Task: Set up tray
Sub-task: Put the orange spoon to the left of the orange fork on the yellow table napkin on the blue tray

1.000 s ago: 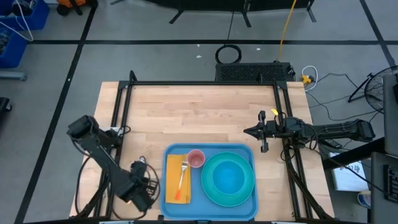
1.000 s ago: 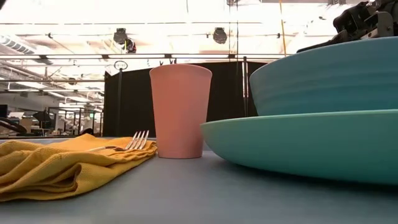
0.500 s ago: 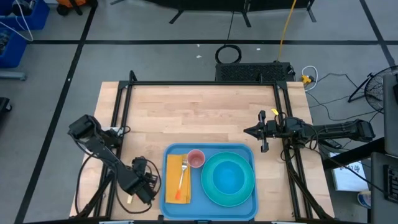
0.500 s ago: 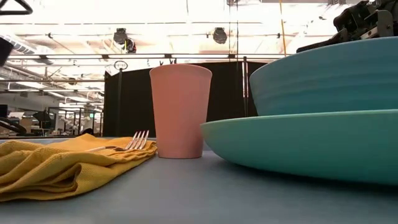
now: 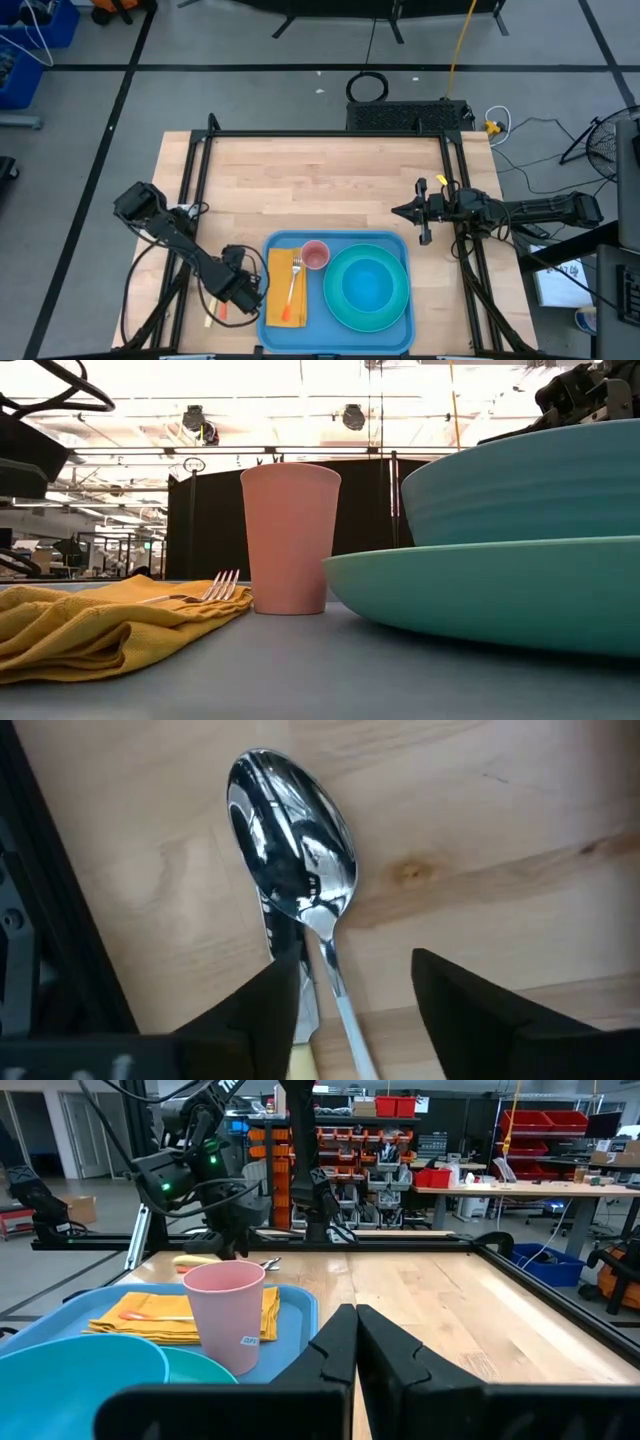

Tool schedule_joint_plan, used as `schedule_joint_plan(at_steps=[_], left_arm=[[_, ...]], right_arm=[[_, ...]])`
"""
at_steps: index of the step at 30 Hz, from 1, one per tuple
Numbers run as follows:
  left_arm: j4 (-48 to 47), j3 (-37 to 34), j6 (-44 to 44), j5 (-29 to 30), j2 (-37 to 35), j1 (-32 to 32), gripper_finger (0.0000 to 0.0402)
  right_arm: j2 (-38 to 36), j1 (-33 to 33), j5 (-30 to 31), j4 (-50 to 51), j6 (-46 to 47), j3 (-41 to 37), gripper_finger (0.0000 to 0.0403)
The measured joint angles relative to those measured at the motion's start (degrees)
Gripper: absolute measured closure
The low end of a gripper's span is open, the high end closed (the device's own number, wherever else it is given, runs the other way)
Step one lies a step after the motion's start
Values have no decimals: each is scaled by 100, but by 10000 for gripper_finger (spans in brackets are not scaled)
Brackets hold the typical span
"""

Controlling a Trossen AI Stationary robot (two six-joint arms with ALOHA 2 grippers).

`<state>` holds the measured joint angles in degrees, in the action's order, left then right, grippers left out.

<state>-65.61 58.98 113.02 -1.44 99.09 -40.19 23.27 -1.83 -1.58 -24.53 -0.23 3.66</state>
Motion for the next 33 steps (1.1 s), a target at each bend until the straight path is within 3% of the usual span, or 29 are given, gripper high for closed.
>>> schedule_joint_plan(at_steps=[11,26,33], left_arm=[[271,0,73,55,0,-120,273],[272,0,368,-57,350,-362,248],[301,17,325,-132,468,-367,257]], right_arm=[[0,0,2,17,0,-2,403],[0,-1,4,36,0,-2,403],[0,0,22,37,0,-2,403]])
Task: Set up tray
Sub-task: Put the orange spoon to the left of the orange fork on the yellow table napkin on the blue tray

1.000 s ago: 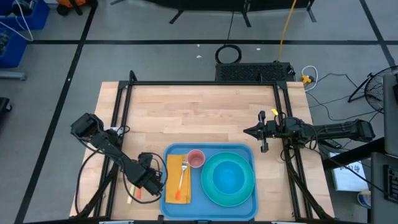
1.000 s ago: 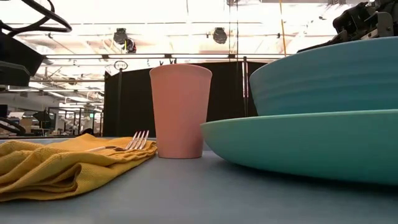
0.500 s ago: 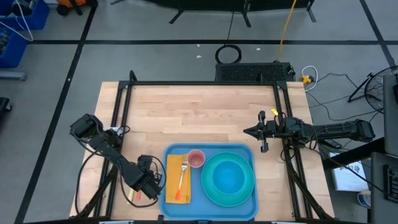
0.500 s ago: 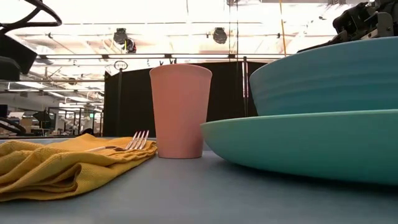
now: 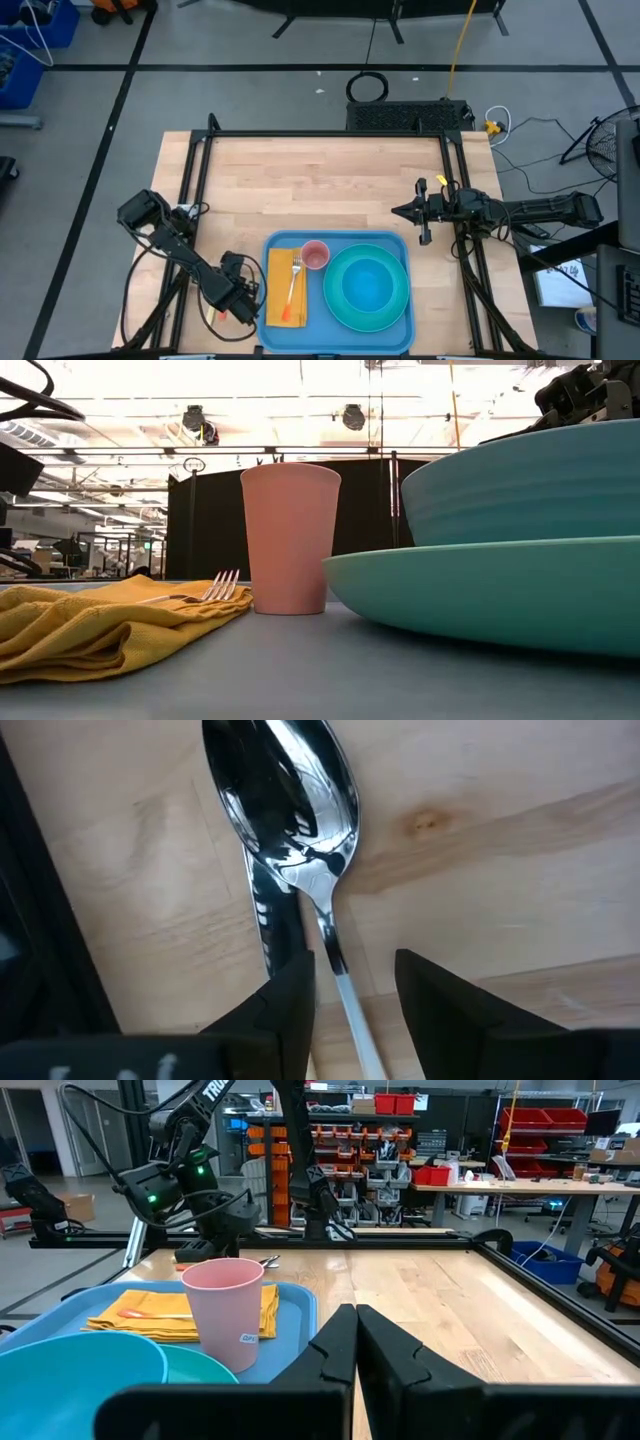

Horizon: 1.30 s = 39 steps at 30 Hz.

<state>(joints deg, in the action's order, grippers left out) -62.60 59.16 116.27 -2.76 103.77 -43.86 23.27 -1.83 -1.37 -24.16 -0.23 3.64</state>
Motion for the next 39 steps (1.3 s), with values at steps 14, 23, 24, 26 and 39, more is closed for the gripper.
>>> schedule_joint_plan(at_steps=[14,23,24,26,39], left_arm=[[788,-284,-17,256,-12,-28,347],[859,-367,-24,356,-20,-32,390],[832,-353,-22,356,-18,-32,387],[714,-287,66,342,3,-32,385],[-761,1284,-195,694,-163,223,393]], right_arm=[[0,-2,1,4,0,1,403],[0,-1,2,4,-9,0,403],[0,-2,2,4,-9,2,403],[0,0,0,4,-13,0,403],[4,-2,0,80,-4,0,403]])
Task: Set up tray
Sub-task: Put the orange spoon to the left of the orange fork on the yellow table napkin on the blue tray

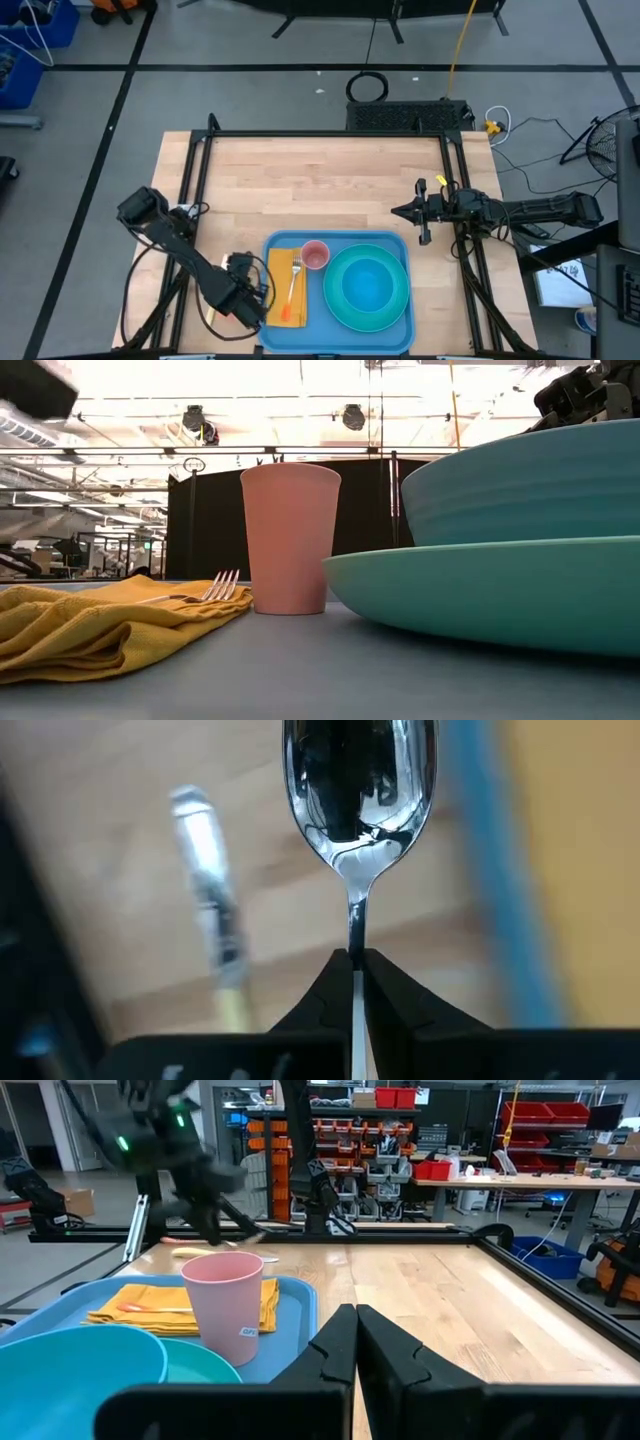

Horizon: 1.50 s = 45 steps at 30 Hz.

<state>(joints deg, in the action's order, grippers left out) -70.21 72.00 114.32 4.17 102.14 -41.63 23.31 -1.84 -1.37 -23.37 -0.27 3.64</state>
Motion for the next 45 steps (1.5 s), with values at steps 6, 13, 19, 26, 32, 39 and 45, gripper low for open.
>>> schedule_joint_plan(at_steps=[6,13,19,26,32,39,45], left_arm=[[944,625,-460,1314,-14,263,393],[2314,203,-496,1872,266,468,393],[2365,130,-104,1734,466,464,392],[2480,130,-78,1564,644,628,393],[2392,130,-342,1417,745,757,393],[2379,130,-336,1410,746,780,392],[2400,132,-198,1465,746,780,392]], right_arm=[[0,-1,0,-1,-17,0,403],[2,-1,-11,1,0,2,403],[2,-1,-17,3,-26,0,403],[2,-1,-17,4,-37,1,403],[2,1,-9,3,-39,2,403],[2,-1,0,3,-42,0,403],[2,1,0,3,-42,0,403]])
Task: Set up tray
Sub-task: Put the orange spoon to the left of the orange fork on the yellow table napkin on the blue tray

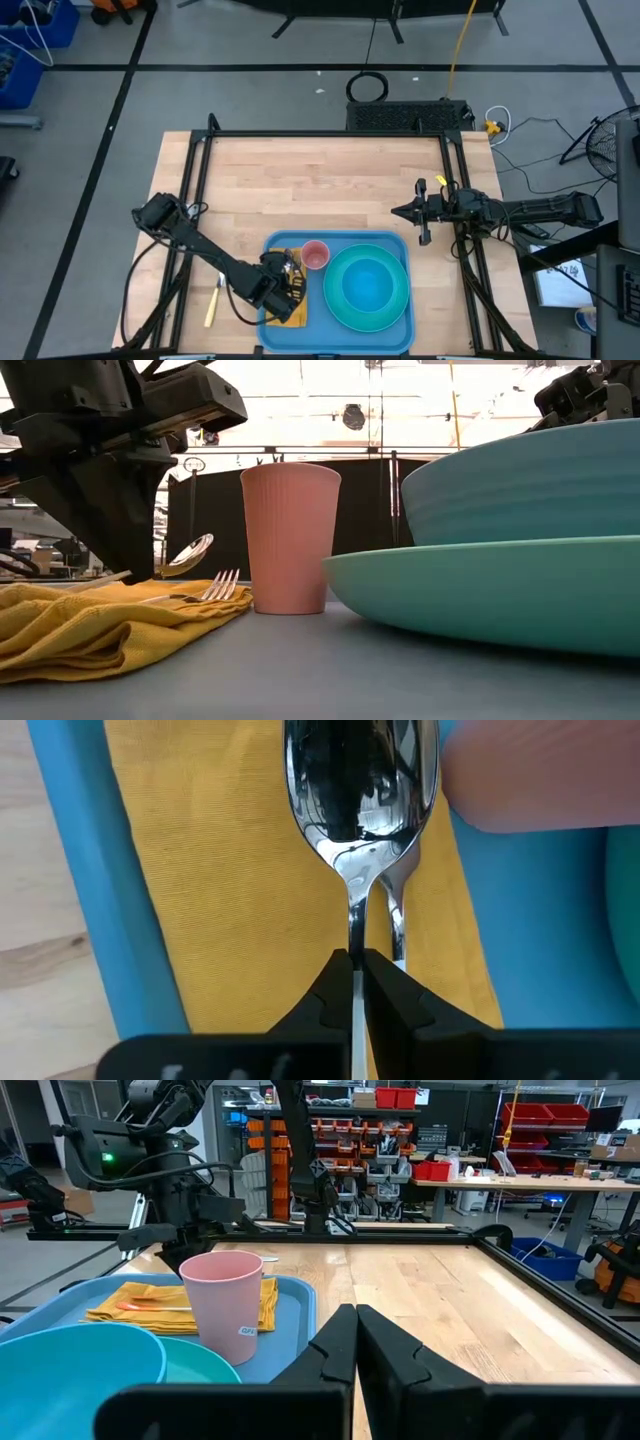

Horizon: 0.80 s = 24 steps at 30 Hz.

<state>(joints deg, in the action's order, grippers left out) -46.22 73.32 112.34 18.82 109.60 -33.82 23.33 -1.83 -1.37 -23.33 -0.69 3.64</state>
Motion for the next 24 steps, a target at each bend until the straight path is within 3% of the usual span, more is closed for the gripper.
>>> schedule_joint_plan(at_steps=[24], left_arm=[[284,15,5,-279,439,9,368]], right_arm=[[-2,0,0,3,20,1,403]])
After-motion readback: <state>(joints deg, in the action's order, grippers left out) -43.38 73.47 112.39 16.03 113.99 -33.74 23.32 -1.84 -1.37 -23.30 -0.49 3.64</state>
